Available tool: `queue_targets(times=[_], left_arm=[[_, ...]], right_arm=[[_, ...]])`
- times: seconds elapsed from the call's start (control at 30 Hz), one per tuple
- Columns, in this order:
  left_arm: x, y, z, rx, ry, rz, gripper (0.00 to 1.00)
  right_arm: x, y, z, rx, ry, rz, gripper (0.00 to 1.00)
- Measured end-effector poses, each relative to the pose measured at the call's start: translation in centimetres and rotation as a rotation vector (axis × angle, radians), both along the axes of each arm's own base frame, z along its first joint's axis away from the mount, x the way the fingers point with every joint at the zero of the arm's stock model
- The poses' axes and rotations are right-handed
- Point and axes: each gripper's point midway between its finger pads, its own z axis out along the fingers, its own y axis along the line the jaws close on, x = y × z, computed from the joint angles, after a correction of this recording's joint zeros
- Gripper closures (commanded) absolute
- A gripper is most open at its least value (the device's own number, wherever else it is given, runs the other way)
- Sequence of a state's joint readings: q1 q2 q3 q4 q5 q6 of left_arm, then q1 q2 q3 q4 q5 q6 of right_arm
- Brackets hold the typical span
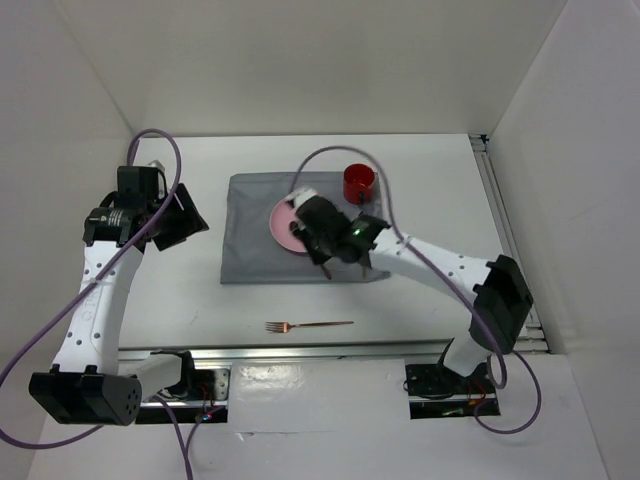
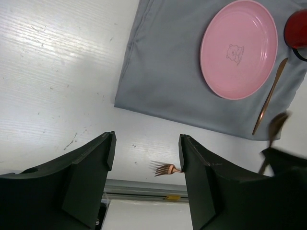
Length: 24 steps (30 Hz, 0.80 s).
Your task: Set the dinner table for one person
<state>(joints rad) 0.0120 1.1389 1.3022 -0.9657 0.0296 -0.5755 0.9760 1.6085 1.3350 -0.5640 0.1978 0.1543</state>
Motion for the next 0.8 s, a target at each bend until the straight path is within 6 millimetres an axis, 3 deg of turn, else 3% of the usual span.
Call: queue_targets(times=[0.13,0.27,0.37,0.6,0.67,0.73,0.77,0.8], left_arm=[[0.0,0.1,0.0,-0.004,-0.002,0.003,0.28],[0.0,0.2,0.0,-0.006,-0.002,0.005,0.28],[0.1,0.3,0.0,-0.006,-0.001,0.009,0.28],[-0.2,0.6,-0.9,0.004,0.017,0.001,0.28],[-0.3,0.6,-1.0,0.004,0.021,0.001,0.28],[-0.3,0.6,-1.1,0.004,0.024,0.001,0.28],[-0.3,0.6,-1.1,0.003,0.024,0.0,0.28],[-0.3,0.6,-1.1,0.001,0.023,0.001,0.28]], right_arm=[[6.7,-8.2,0.1,0.073,0.062,-0.411,1.0],[8.3,-13.9,-2.7,0.077,0.163,-0.652,1.0],[8.9,-15.1,-4.6,0.063,0.211,-0.724,1.0],[9.1,-15.0,-10.1,-0.006,0.323,-0.758,0.97],[9.2,-14.8,-11.2,-0.007,0.344,-0.765,0.84],[9.6,-14.7,-12.0,-0.001,0.356,-0.776,0.64],[9.8,-14.7,-12.2,0.005,0.357,-0.782,0.44],[9.9,-14.6,-12.3,0.009,0.359,-0.787,0.35]])
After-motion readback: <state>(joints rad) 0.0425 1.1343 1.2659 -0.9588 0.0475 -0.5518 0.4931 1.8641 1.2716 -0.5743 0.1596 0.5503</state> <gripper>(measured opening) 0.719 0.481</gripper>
